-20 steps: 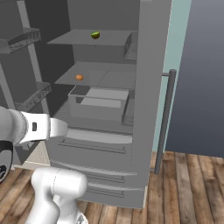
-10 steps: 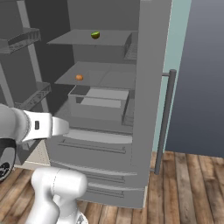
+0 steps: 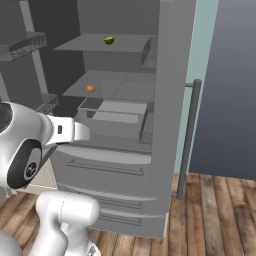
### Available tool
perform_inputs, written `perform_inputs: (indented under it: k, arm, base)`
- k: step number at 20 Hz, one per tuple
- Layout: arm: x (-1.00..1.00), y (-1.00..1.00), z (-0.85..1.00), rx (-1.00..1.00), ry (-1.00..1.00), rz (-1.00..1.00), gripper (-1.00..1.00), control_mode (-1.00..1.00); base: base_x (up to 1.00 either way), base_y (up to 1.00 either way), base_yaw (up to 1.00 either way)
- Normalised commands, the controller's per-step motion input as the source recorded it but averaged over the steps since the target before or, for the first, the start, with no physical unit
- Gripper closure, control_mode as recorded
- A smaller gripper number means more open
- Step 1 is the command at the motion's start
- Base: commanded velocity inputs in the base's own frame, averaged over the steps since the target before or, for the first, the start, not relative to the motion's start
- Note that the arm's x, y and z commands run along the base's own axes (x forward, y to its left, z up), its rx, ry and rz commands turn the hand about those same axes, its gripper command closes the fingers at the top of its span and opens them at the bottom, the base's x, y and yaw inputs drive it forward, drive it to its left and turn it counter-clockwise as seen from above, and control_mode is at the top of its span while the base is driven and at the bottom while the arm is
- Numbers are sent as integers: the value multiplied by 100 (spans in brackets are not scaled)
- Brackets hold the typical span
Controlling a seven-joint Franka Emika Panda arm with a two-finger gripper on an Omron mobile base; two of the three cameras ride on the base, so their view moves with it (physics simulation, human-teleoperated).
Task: Retrieve the kiwi and tangerine from the fridge and place them into the bowl on the dining table.
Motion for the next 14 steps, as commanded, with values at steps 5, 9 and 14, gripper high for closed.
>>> perform_inputs:
  k: [5,9,14]
  arm:
    - [-4,0,0,0,-11,0,-100,-100]
    - [-3,0,0,0,-16,0,-100,-100]
    - [-17,0,0,0,-21,0,-100,-100]
  base:
    - [0,0,0]
    - [0,0,0]
    - [0,0,0]
